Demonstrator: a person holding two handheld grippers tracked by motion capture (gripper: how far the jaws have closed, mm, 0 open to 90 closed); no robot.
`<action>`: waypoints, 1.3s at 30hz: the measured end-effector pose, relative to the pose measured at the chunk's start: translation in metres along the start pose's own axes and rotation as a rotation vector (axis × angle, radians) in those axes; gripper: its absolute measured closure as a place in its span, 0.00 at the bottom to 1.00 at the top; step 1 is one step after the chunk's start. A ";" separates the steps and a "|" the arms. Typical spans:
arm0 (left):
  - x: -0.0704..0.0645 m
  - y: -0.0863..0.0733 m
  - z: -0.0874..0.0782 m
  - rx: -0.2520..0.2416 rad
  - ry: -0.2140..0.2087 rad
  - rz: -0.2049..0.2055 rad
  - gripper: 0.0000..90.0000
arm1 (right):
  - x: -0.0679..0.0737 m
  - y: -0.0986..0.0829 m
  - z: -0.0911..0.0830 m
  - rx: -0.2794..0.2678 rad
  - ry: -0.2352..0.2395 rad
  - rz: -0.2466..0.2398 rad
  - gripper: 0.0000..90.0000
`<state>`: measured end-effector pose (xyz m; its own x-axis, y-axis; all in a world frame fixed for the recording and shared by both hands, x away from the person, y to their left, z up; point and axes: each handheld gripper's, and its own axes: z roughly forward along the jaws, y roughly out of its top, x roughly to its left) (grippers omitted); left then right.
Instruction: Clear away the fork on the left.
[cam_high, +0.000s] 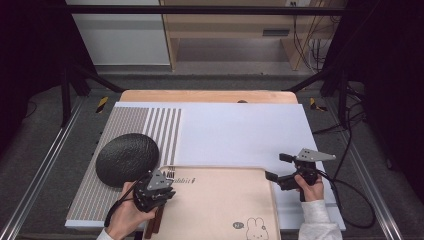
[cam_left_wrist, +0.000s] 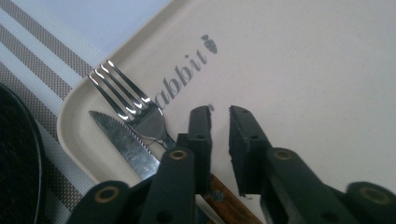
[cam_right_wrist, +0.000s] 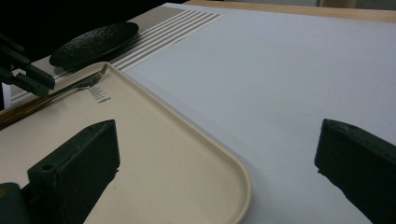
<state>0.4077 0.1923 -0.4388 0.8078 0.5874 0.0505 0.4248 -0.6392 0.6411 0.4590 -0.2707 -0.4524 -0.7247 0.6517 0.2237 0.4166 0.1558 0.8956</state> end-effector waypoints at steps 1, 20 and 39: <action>0.001 0.001 -0.001 -0.010 -0.005 0.003 0.81 | 0.000 0.000 0.000 -0.002 -0.001 -0.002 0.00; 0.029 0.006 -0.023 -0.109 -0.020 0.015 0.16 | 0.000 0.000 -0.001 -0.008 -0.001 0.000 0.00; 0.054 -0.004 -0.047 -0.093 0.011 0.075 0.04 | -0.001 0.001 -0.002 -0.008 -0.005 0.003 0.00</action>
<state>0.4300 0.2496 -0.4031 0.8314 0.5449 0.1089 0.3229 -0.6332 0.7034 0.4589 -0.2723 -0.4514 -0.7211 0.6556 0.2242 0.4138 0.1479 0.8983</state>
